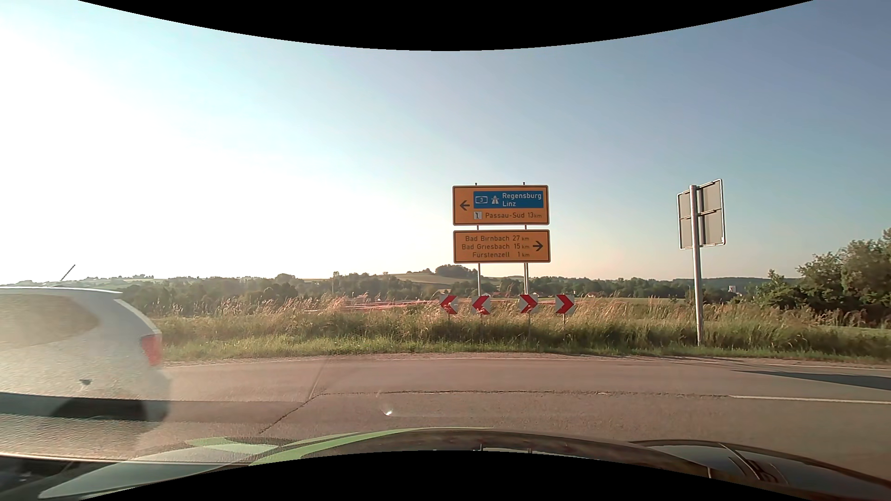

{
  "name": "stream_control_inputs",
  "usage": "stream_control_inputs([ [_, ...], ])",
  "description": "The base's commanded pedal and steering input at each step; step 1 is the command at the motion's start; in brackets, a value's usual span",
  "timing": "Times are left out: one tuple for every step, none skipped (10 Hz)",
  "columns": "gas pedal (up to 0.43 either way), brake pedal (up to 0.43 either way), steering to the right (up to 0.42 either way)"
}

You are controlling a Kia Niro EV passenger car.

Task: Follow the waypoints while adhering to traffic rules and regulations

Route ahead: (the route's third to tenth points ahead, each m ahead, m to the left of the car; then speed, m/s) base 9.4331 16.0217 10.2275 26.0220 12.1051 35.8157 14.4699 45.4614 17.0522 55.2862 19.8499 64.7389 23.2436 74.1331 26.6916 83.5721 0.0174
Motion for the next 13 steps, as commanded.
stream_control_inputs([
  [0.000,0.262,-0.209],
  [0.000,0.201,-0.209],
  [0.000,0.000,-0.209],
  [0.000,0.000,-0.209],
  [0.000,0.000,-0.210],
  [0.008,0.000,-0.211],
  [0.177,0.000,-0.217],
  [0.287,0.000,-0.226],
  [0.441,0.000,-0.243],
  [0.598,0.000,-0.257],
  [0.650,0.000,-0.266],
  [0.713,0.000,-0.278],
  [0.713,0.000,-0.297],
])
